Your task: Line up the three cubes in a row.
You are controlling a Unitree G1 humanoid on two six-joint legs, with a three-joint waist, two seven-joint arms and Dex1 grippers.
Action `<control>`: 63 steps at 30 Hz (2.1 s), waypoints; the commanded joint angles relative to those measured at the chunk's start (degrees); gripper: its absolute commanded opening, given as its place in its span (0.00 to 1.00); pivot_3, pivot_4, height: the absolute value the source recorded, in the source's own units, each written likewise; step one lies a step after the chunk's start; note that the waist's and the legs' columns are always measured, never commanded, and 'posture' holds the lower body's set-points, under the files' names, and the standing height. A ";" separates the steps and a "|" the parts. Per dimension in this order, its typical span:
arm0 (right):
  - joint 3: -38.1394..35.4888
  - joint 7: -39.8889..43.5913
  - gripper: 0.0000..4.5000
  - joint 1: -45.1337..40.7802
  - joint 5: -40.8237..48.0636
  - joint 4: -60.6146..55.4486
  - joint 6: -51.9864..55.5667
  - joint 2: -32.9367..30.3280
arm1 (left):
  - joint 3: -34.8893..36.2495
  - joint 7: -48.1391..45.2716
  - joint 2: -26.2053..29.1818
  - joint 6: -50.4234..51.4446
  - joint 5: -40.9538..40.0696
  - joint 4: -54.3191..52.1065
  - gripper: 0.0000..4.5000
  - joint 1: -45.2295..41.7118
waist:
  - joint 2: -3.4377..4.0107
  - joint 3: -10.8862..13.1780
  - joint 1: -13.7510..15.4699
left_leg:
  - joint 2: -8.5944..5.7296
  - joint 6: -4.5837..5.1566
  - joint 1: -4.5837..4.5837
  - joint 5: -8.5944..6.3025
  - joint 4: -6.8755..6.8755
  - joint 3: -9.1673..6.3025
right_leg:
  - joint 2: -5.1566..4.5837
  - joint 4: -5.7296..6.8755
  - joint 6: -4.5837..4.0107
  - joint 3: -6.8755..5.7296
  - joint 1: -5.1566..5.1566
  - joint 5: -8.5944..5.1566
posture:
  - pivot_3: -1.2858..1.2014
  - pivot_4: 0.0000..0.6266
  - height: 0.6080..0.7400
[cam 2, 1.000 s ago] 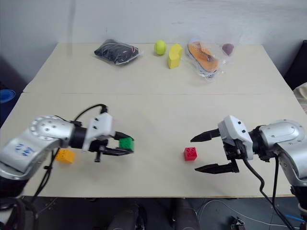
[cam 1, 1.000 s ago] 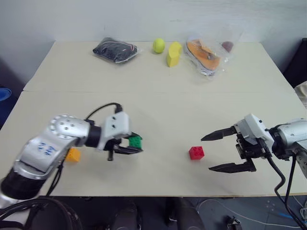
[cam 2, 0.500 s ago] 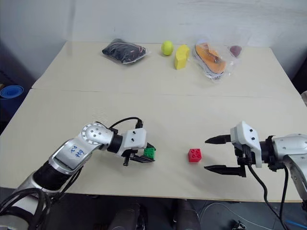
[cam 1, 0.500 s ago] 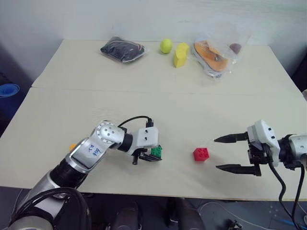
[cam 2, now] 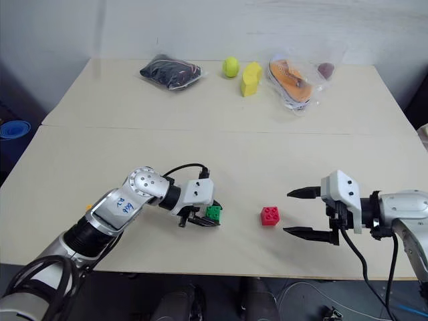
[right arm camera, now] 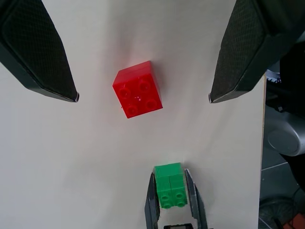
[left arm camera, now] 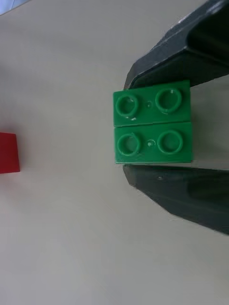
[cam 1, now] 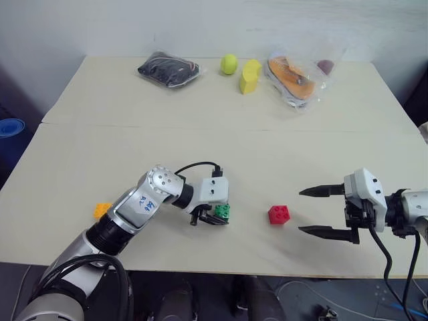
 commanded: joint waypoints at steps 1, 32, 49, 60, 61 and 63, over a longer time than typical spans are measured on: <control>-0.58 -0.45 1.00 -1.09 0.75 -1.38 -0.33 0.59 | 2.73 0.65 -1.02 3.76 -1.69 -2.59 0.75 -0.79 | 0.00 0.00 0.00 | 0.00 0.00 0.00 0.00 0.00 0.00 | 0.00 0.00 0.00 0.00 0.00 0.00 | 0.52 0.24 1.00; 9.33 10.42 1.00 -24.36 5.22 7.15 7.21 2.34 | 65.96 -9.78 24.19 -17.91 -10.38 4.00 1.00 47.73 | -0.20 -0.06 -0.31 | 0.01 -0.11 0.03 -0.22 -0.09 -0.43 | -0.47 -0.08 -0.15 -0.09 -0.03 -0.07 | 0.52 0.24 1.00; 3.32 7.62 1.00 -16.01 7.05 -0.04 10.03 0.35 | 40.34 -20.93 30.66 -39.56 -4.30 29.46 0.91 24.92 | -0.20 -0.06 -1.71 | 0.09 -0.09 0.00 -0.23 -0.13 -0.13 | -0.21 0.21 -0.14 -0.03 -0.13 -0.06 | 0.52 0.24 1.00; 3.26 6.17 1.00 -15.96 6.98 -0.23 10.01 0.76 | 37.85 -22.90 31.16 -42.57 -4.17 28.68 0.34 26.11 | -0.20 -0.07 -1.71 | 0.10 -0.09 0.01 -0.23 -0.11 -0.10 | -0.19 0.23 -0.13 0.00 -0.13 -0.06 | 0.52 0.24 1.00; 3.25 6.13 1.00 -15.94 7.02 -0.28 10.04 0.73 | 37.83 -22.82 31.09 -41.75 -4.56 27.28 0.34 26.46 | -0.20 -0.07 -1.71 | 0.10 -0.09 0.01 -0.23 -0.11 -0.10 | -0.19 0.23 -0.13 0.00 -0.13 -0.06 | 0.52 0.24 1.00; 2.96 6.47 1.00 -15.66 7.34 -0.37 10.22 0.38 | 37.04 -21.99 30.46 -36.42 -6.04 20.45 0.34 26.37 | -0.20 -0.06 -1.68 | 0.10 -0.09 0.01 -0.23 -0.11 -0.10 | -0.20 0.24 -0.13 0.01 -0.13 -0.06 | 0.52 0.24 1.00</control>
